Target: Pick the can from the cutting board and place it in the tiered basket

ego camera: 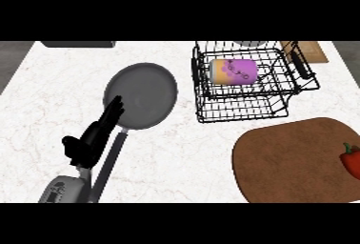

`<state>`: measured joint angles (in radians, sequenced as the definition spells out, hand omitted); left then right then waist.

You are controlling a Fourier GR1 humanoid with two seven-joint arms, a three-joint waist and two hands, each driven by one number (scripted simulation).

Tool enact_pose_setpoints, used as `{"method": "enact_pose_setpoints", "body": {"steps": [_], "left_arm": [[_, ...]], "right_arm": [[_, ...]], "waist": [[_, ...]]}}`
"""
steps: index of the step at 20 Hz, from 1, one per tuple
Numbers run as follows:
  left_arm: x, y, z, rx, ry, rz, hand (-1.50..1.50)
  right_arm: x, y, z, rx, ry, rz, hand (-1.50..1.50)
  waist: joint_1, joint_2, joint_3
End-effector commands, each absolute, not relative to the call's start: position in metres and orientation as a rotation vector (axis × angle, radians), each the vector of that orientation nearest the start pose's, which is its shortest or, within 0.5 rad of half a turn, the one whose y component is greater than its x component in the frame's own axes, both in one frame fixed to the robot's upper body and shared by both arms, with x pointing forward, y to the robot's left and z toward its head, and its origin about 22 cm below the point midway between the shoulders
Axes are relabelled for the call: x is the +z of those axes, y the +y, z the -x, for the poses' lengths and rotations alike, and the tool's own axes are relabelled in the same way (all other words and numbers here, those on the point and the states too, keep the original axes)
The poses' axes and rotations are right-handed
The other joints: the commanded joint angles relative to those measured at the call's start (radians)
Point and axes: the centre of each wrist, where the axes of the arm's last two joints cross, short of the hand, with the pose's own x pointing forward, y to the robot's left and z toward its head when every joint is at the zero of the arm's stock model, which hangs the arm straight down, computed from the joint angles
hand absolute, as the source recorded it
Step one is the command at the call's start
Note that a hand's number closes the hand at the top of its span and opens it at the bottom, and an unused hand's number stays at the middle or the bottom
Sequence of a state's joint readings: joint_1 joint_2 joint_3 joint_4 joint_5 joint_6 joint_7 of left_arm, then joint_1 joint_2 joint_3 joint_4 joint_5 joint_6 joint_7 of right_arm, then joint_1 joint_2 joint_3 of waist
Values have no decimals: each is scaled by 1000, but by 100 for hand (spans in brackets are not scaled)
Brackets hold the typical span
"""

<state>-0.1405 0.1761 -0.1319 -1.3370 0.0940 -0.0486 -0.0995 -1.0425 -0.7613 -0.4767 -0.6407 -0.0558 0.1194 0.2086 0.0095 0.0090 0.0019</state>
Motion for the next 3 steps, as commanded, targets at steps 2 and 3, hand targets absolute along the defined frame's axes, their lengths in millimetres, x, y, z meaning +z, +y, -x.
{"method": "enact_pose_setpoints", "body": {"steps": [2,3], "left_arm": [[-13,233,-284,-240,-1549,81,0],[-22,236,-272,-241,-1567,96,0]], "right_arm": [[278,-524,-340,-164,-1646,396,-150],[268,-536,-331,-163,-1643,387,-150]], "waist": [[2,6,1],[13,9,1]]}}
